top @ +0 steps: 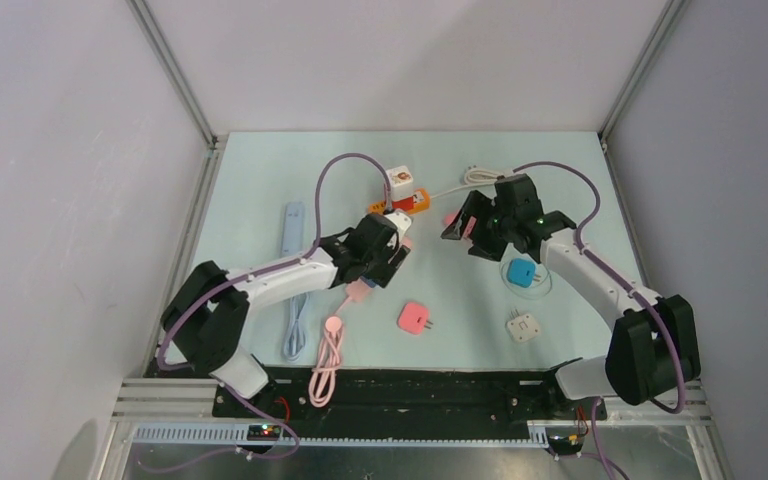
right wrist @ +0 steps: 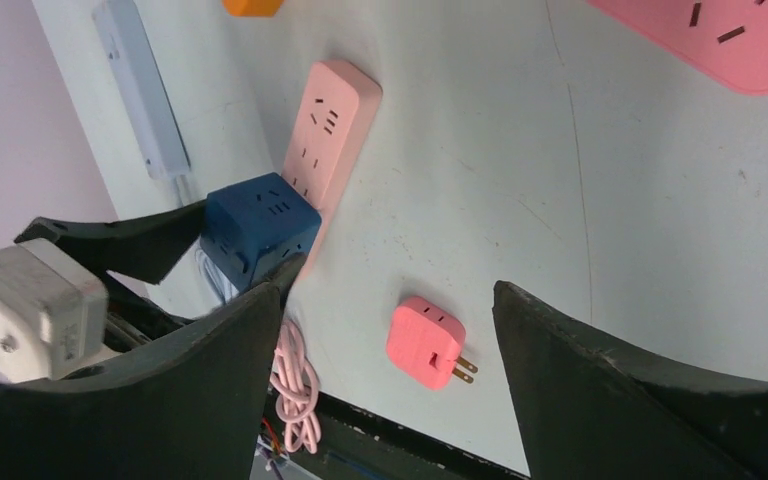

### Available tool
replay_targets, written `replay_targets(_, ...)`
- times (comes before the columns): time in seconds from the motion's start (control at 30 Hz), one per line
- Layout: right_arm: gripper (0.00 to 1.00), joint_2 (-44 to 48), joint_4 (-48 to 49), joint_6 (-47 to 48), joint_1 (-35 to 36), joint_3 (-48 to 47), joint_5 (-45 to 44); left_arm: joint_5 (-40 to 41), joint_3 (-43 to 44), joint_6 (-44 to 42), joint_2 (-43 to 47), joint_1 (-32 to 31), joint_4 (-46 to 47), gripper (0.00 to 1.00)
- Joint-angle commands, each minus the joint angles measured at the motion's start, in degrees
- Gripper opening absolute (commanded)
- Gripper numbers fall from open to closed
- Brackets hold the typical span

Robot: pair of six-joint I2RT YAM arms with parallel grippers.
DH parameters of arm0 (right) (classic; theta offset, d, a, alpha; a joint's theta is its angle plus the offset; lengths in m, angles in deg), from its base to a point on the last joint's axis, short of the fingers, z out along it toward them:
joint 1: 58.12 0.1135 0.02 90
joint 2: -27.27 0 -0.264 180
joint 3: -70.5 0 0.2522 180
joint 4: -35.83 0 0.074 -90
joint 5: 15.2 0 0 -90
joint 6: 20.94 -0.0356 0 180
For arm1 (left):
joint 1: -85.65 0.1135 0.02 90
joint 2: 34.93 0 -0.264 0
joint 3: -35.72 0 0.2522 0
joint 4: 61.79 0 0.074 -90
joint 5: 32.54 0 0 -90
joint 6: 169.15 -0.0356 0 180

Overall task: Insert the plug
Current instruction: Insert the plug into the socket, then pick up the plug from the center of the board.

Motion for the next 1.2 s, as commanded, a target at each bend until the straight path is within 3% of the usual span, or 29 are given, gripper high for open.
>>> replay_targets(0.0, 0.83, 1.99, 0.18, -0.51, -0.71, -0.06, -1.64, -0.75, 2.84, 2.35, -1.85, -0.54, 0.28, 0.96)
replay_targets(0.27, 0.88, 3.35, -0.55, -0.80, -1.81, -0.08, -2.38, 2.69, 9.65, -0.14, 3.67, -0.03, -2.63, 1.00)
replay_targets(0.47, 0.86, 2.95, -2.50, -0.45, -4.75, -0.08, -4.75, 14.52, 13.61, 0.46, 7.82, 2.22, -3.98, 1.00)
replay_targets(0.57, 0.83, 2.39, -2.86, 0.04, -7.23, -0.09, -6.42, 16.74, 14.92, 1.70, 8.95, 4.22, -4.96, 1.00)
replay_targets(0.7, 0.74, 1.90, -4.74, 0.38, -10.84, -0.13, -9.59, 12.41, 15.24, 6.18, 12.08, 9.27, -6.12, 1.00)
replay_targets(0.77, 0.71, 1.48, -9.00, 0.03, -11.96, -0.10, -13.42, -1.14, 14.24, 7.04, 14.40, 13.31, -5.98, 1.00)
replay_targets(0.83, 0.71, 1.19, -12.92, -0.82, -12.60, 0.01, -17.49, -6.69, 13.72, 8.35, 15.62, 17.35, -5.81, 1.00)
replay_targets(1.17, 0.72, 1.03, -20.80, -6.81, -15.86, 5.08, -22.06, -5.99, 12.26, 6.00, 15.70, 23.30, -3.80, 1.00)
